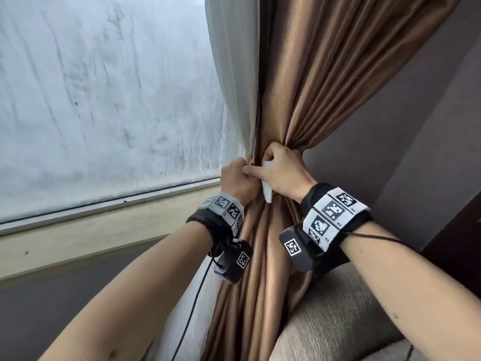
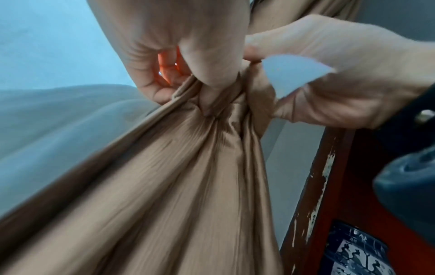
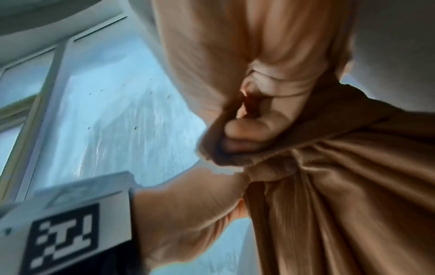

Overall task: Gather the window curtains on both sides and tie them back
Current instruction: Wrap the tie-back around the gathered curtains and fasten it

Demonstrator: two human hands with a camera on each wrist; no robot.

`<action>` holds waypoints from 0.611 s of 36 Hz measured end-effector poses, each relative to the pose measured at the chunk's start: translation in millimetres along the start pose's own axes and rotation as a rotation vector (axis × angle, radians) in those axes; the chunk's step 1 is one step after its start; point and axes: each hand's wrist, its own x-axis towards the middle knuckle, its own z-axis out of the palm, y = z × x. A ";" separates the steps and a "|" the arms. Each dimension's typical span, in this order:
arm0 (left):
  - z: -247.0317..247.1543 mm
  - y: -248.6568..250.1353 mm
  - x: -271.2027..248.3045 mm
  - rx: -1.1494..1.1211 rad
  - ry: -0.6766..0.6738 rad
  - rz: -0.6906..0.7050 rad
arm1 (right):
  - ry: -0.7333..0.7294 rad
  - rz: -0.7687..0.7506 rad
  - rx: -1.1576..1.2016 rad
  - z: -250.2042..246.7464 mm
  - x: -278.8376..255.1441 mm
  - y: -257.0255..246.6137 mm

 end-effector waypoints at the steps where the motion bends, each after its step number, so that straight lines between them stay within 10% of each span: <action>1: 1.7 -0.4 -0.5 -0.019 0.022 0.000 | 0.010 0.010 -0.006 1.0 0.7 -0.3; 11: -33.8 -16.0 -5.0 -0.351 -0.360 -0.028 | 0.031 0.021 -0.190 3.5 5.5 -13.6; 17: -53.5 -14.9 10.0 0.054 -0.167 0.544 | -0.020 -0.031 -0.115 -3.8 0.0 -3.9; 22: -55.7 2.7 28.0 0.327 -0.260 0.814 | -0.051 -0.043 -0.049 -18.9 -10.8 12.3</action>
